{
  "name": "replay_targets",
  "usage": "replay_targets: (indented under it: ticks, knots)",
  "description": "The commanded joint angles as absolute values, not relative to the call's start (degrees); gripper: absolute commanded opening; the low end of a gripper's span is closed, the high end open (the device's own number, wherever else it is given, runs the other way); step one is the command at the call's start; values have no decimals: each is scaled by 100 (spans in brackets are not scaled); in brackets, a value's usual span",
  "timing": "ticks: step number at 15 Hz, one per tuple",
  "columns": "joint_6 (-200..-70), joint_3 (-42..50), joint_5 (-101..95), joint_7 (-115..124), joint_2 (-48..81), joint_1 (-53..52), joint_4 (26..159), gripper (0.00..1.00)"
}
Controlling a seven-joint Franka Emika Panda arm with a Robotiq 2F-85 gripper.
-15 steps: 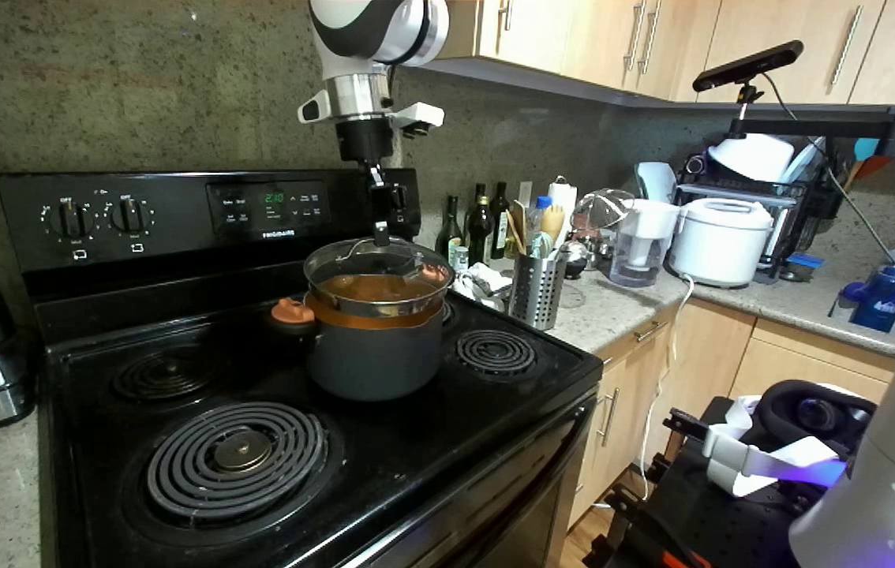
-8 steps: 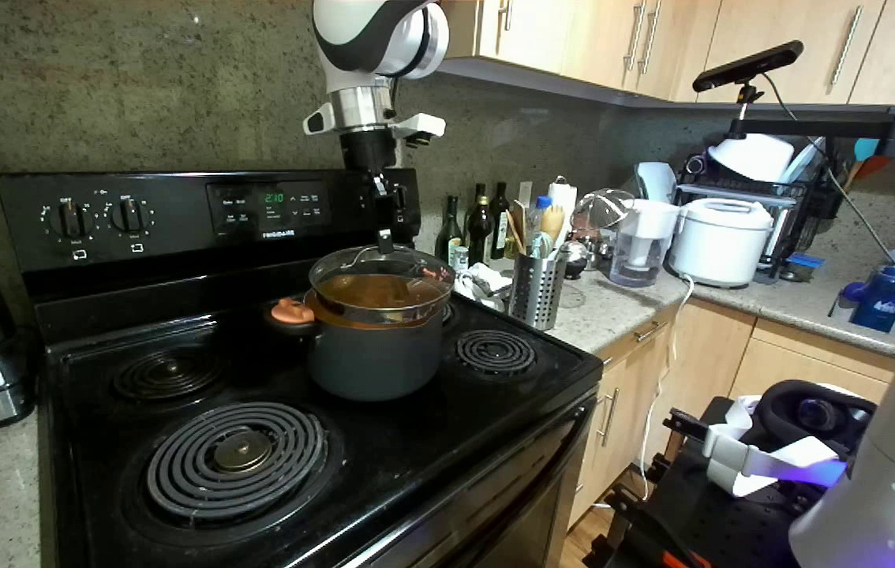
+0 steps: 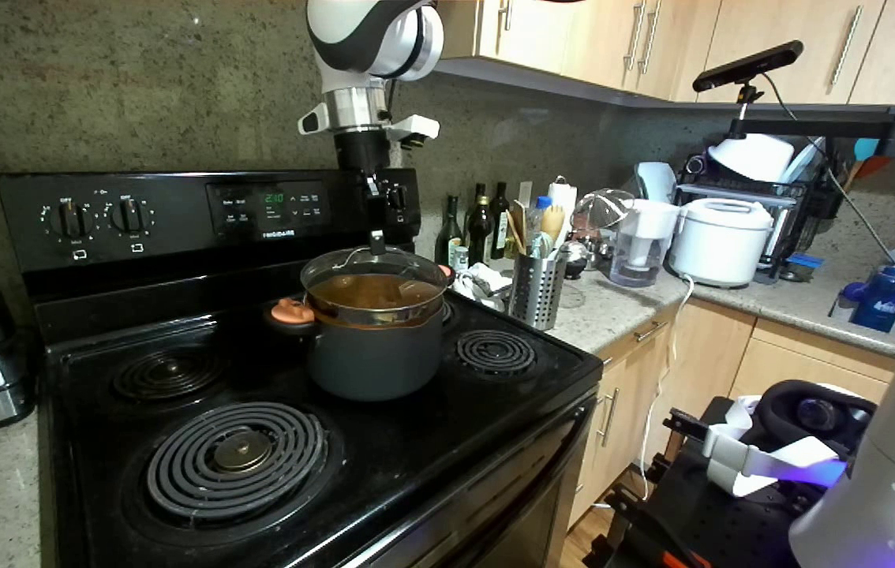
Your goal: Cover the pot with the lid on the stove
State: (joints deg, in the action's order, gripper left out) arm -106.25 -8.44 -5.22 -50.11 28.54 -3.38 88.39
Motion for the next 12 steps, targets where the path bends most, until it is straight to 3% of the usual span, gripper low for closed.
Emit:
replay_targets:
  ticks: [1, 12]
  knots:
    - [-10316, -885, -348, -4957, 2969, -330, 8505, 4]
    - [-10154, -873, -263, -4947, 3149, -301, 8270, 4]
